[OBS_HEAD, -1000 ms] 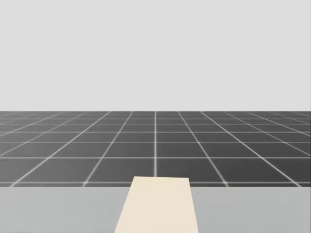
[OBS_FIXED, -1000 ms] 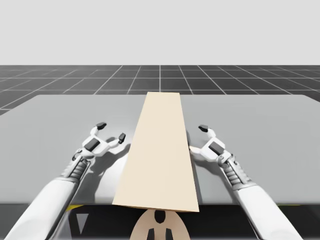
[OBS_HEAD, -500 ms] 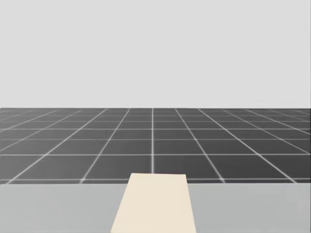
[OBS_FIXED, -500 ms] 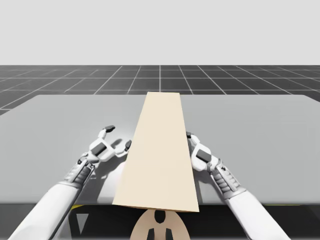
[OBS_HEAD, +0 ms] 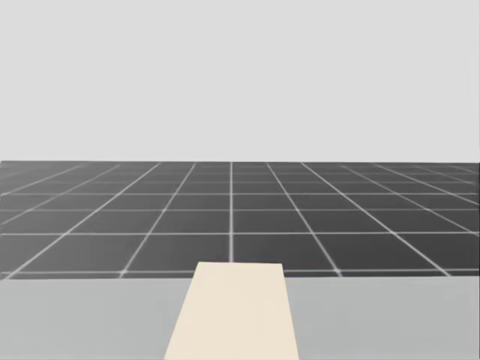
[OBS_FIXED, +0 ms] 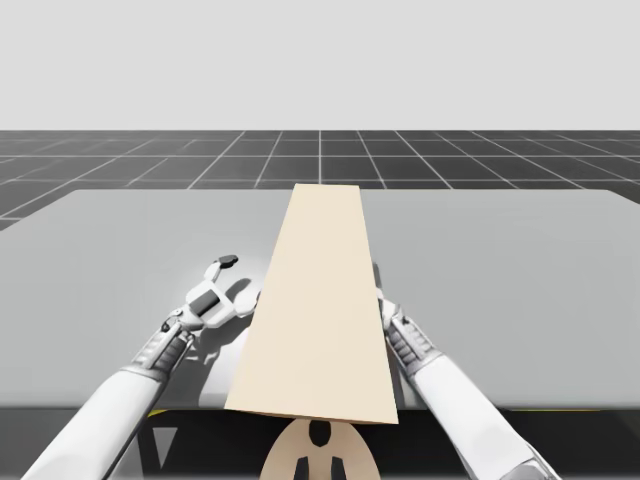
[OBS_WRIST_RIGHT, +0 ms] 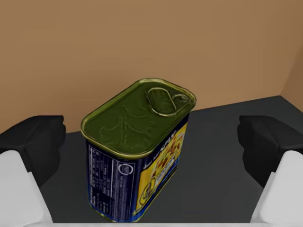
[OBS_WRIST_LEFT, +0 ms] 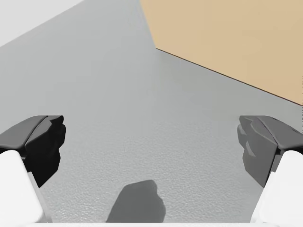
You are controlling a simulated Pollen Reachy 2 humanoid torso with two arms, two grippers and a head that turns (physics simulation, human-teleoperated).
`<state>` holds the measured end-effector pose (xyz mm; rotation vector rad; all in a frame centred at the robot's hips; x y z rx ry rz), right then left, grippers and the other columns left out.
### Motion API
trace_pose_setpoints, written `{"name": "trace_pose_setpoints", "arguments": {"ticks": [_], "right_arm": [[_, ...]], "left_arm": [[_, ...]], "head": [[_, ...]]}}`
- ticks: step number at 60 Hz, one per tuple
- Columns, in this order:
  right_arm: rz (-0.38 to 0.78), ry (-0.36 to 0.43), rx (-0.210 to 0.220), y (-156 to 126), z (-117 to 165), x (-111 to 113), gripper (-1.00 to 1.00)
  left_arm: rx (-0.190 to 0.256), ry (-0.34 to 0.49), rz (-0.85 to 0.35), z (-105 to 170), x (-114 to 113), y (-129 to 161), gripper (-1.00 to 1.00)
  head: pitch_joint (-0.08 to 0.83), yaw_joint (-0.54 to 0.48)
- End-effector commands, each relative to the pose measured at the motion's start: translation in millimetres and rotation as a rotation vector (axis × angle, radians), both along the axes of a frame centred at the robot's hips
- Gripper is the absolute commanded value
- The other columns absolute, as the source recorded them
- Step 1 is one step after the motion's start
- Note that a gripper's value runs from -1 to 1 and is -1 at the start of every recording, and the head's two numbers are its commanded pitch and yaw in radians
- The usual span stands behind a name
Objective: Retrieve the object from inside the box.
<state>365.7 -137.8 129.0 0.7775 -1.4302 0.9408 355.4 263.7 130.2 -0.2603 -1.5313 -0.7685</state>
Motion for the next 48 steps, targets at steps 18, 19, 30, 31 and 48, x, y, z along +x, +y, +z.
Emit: {"name": "trace_pose_setpoints", "arguments": {"ticks": [18, 19, 30, 31, 48], "right_arm": [[0.053, 0.038, -0.105, 59, -41, 30, -0.68], [0.043, 0.035, -0.109, 60, -42, 30, -0.54], [0.017, 0.021, -0.099, 59, -35, 28, 1.0], [0.014, 0.02, -0.098, 58, -34, 27, 1.0], [-0.056, -0.021, -0.079, 29, -18, 18, 1.0]], "left_arm": [[0.028, -0.024, -0.013, 2, -3, -1, -1.0], [0.028, -0.025, -0.013, 2, -4, -1, -1.0], [0.034, -0.032, -0.011, 2, -4, -1, -1.0], [0.035, -0.032, -0.011, 2, -4, -1, -1.0], [0.041, -0.036, -0.004, 1, -4, -1, -1.0]], "head": [[0.043, -0.02], [0.043, -0.02], [0.041, -0.02], [0.04, -0.02], [0.033, -0.02]]}}
